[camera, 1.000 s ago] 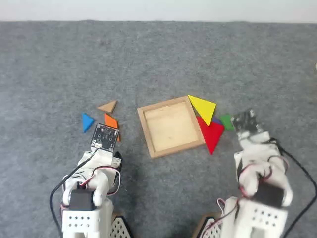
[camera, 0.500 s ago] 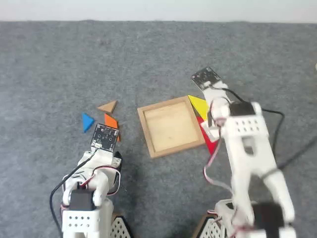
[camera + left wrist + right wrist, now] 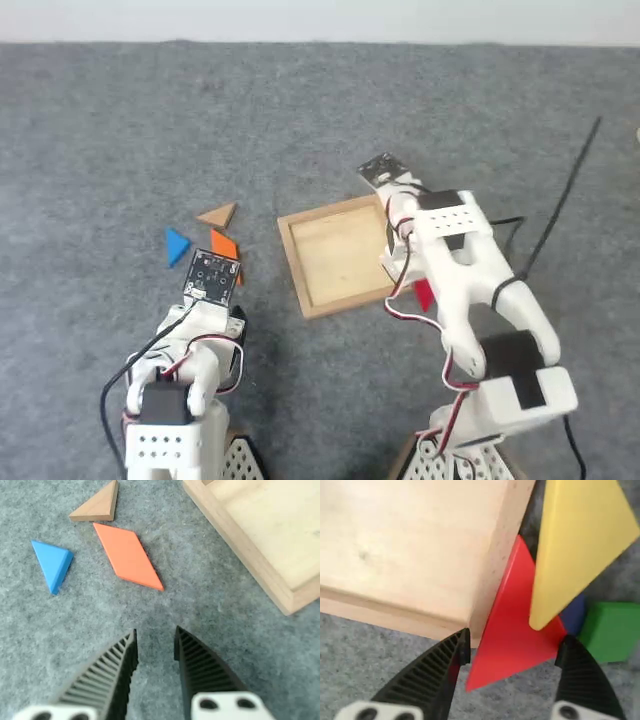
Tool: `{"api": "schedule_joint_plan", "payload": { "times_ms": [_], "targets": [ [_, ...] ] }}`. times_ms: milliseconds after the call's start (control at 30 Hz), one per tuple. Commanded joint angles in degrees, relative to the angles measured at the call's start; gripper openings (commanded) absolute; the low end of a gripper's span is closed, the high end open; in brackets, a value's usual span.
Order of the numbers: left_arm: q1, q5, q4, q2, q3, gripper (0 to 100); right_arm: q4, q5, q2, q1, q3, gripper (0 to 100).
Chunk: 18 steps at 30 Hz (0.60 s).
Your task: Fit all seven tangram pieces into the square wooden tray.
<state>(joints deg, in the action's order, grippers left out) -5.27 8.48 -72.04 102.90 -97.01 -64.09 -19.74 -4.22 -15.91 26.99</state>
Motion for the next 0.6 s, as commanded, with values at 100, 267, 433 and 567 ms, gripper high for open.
{"api": "schedule_joint_plan", "payload": {
  "times_ms": [100, 267, 433, 567],
  "targets": [
    [-0.26, 0.00, -0.26, 1.05, 0.57, 12, 0.66, 0.26, -3.21, -0.57, -3.16, 28.3],
    [-0.26, 0.00, -0.26, 1.05, 0.57, 12, 1.01, 0.79, -4.79, 4.35, -4.57, 28.3],
    [-0.26, 0.00, -0.26, 1.05, 0.57, 12, 0.84, 1.85, -7.96, 9.54, -6.68, 28.2],
    [-0.26, 0.00, -0.26, 1.05, 0.57, 12, 0.57, 1.85, -10.77, 9.80, -8.53, 28.1]
  ]
}}
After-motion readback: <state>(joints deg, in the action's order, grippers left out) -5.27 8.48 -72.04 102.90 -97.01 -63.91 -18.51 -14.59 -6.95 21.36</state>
